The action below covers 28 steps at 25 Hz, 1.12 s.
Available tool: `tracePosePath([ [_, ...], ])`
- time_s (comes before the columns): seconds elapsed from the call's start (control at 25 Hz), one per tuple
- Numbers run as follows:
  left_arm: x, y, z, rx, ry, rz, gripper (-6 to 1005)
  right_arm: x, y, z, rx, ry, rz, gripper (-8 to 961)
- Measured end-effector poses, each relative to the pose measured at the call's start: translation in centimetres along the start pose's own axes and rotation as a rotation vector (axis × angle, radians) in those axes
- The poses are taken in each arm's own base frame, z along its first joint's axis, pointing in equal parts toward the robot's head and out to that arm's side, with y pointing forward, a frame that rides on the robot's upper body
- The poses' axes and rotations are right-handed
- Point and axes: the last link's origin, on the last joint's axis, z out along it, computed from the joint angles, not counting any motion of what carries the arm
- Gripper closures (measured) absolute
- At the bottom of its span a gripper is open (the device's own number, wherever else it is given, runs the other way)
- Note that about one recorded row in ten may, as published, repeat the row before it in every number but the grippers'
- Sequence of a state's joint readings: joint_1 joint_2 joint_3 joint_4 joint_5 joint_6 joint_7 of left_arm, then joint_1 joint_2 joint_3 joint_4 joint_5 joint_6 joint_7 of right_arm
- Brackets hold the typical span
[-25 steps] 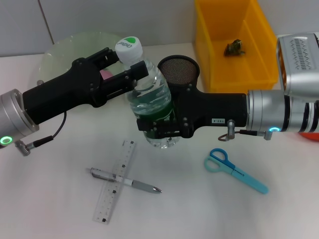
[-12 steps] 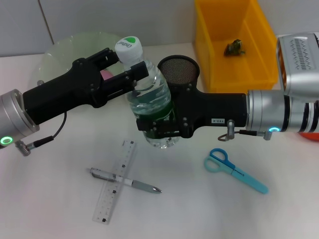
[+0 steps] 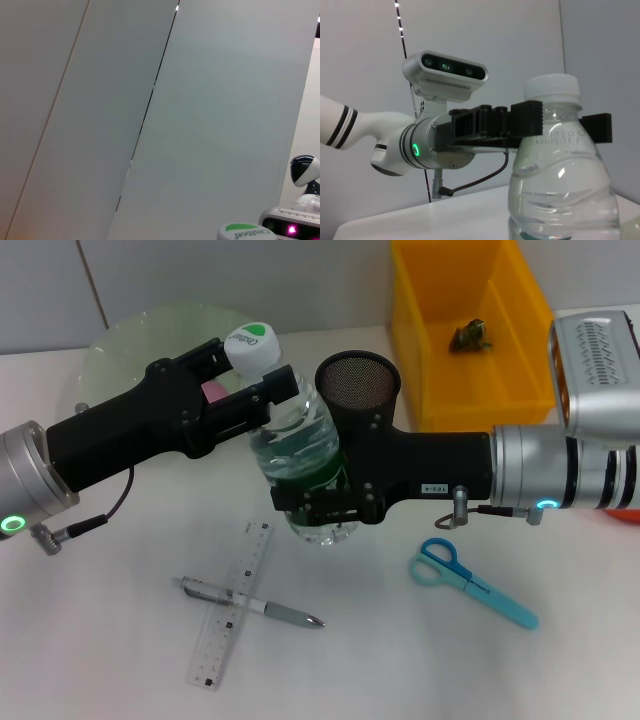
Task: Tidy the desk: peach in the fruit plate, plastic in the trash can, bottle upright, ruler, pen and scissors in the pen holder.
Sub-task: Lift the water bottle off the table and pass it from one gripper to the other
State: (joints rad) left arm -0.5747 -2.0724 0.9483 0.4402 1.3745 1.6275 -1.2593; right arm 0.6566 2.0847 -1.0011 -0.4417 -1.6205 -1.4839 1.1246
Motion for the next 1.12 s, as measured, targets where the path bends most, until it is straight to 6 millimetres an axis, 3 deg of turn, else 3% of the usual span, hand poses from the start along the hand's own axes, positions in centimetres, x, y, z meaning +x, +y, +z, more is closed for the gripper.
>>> tracePosePath([
  [1.12,-0.35,0.07,-0.67,0.014,-0.004,-0.007,276,-0.14,0.11,0.22,-0.01,-0.005,0.005,184],
])
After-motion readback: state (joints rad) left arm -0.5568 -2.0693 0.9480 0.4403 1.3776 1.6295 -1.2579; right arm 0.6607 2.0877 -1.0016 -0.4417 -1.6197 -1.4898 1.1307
